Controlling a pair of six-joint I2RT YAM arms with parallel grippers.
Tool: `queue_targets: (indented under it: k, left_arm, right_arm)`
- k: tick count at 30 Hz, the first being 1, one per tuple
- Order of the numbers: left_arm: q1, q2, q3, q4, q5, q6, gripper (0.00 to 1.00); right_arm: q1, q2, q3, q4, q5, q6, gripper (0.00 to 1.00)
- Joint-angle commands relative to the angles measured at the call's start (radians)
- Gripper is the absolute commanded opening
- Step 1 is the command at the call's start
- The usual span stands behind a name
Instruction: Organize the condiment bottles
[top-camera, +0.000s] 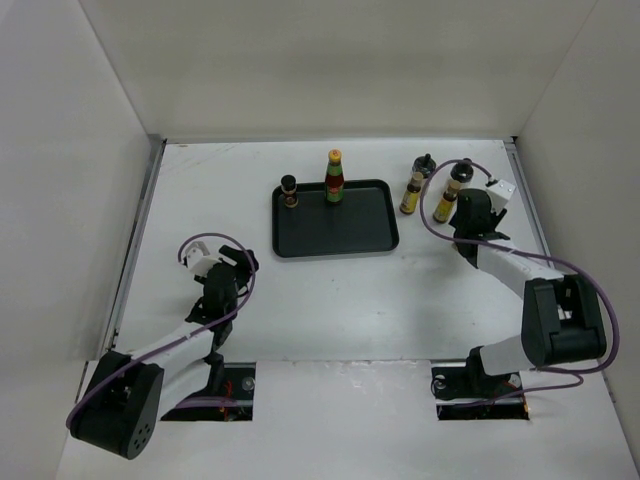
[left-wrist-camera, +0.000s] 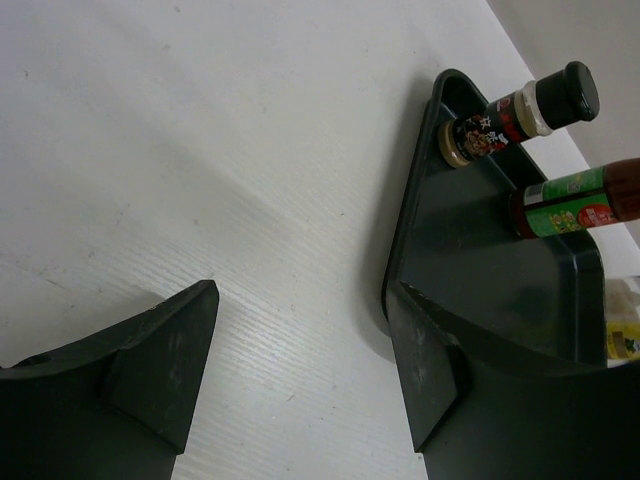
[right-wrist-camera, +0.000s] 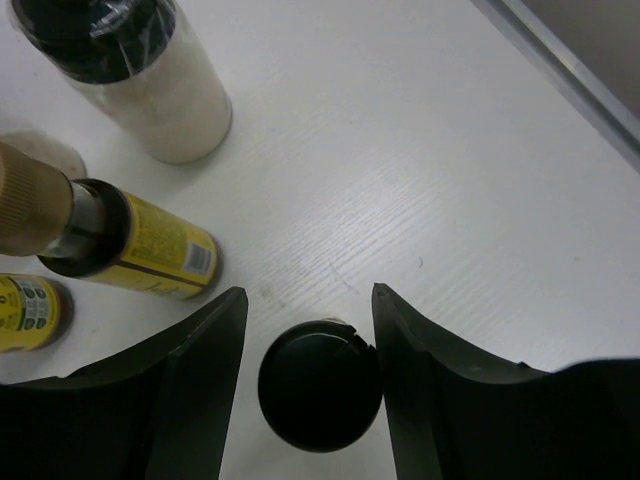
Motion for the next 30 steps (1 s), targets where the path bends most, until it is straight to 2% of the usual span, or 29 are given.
queue_targets:
  k: [1,6,8,10,17,20,24,30]
  left_arm:
    - [-0.006,-0.004,0.027,0.060,0.009,-0.010,0.67]
    - [-0.008,0.009,0.031,0.060,0.021,-0.010,0.67]
    - [-0.008,0.001,0.029,0.060,0.015,-0.010,0.67]
    - [-0.010,0.011,0.034,0.062,0.014,-0.010,0.67]
    - [-0.011,0.016,0.035,0.063,0.014,-0.008,0.67]
    - [-0.011,0.015,0.034,0.063,0.021,-0.008,0.67]
    - [-0.011,0.016,0.035,0.063,0.014,-0.007,0.67]
    - [-0.011,0.001,0.029,0.063,0.021,-0.007,0.67]
  right_arm:
    - [0.015,0.006,-0.019,0.002,0.015,0.029,0.56]
    - [0.038,0.012,-0.014,-0.015,0.029,0.029,0.54]
    - [0.052,-0.009,-0.026,-0.015,0.040,0.025,0.42]
    - [0.078,-0.048,-0.025,-0.022,0.057,0.019,0.35]
    - [0.304,-0.143,0.111,-0.127,0.043,-0.045,0.33]
    - [0.395,-0.076,0.225,-0.121,-0.018,-0.068,0.33]
    - [0.460,0.094,0.393,-0.042,-0.115,-0.102,0.33]
    - [0.460,0.371,0.642,0.014,-0.146,-0.171,0.33]
